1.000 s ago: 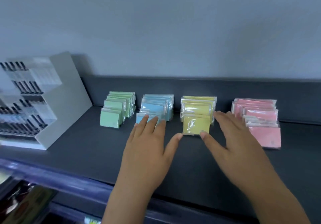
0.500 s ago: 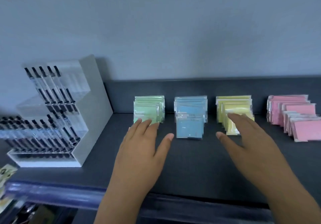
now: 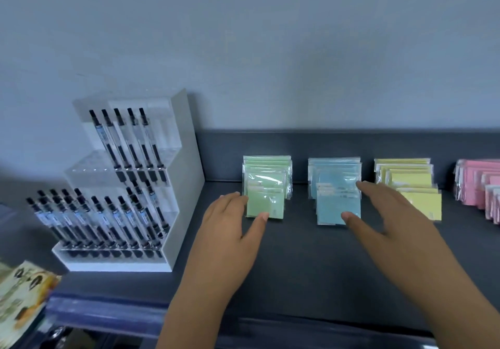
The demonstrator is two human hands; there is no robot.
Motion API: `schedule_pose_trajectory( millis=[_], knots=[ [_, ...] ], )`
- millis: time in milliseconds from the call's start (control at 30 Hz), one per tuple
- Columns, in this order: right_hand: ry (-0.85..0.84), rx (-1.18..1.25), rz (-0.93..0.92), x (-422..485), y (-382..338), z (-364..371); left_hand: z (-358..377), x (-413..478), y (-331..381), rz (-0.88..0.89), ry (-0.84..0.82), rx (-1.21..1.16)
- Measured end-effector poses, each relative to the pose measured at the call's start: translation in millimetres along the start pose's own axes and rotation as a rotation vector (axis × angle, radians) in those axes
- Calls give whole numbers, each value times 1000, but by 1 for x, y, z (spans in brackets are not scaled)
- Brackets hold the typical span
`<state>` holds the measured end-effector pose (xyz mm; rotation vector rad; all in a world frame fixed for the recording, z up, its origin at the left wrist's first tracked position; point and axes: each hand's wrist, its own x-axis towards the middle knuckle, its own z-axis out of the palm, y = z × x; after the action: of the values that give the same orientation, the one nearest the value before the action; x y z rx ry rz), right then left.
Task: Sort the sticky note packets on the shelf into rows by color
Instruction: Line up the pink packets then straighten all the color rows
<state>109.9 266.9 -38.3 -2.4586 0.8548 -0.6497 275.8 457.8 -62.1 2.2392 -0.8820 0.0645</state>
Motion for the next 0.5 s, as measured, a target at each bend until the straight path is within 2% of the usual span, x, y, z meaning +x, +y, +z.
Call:
schedule_pose_trajectory(
  millis=[200,367,500],
  knots=[
    [-27,-16,26,8,-20,14,1,18,-8,32,40,-54],
    [-22,-29,73,16,-43,36,4,28,-19,47,-18,-81],
    [-15,-41,103,25,-66,59,0,37,-22,75,29,130]
  ],
)
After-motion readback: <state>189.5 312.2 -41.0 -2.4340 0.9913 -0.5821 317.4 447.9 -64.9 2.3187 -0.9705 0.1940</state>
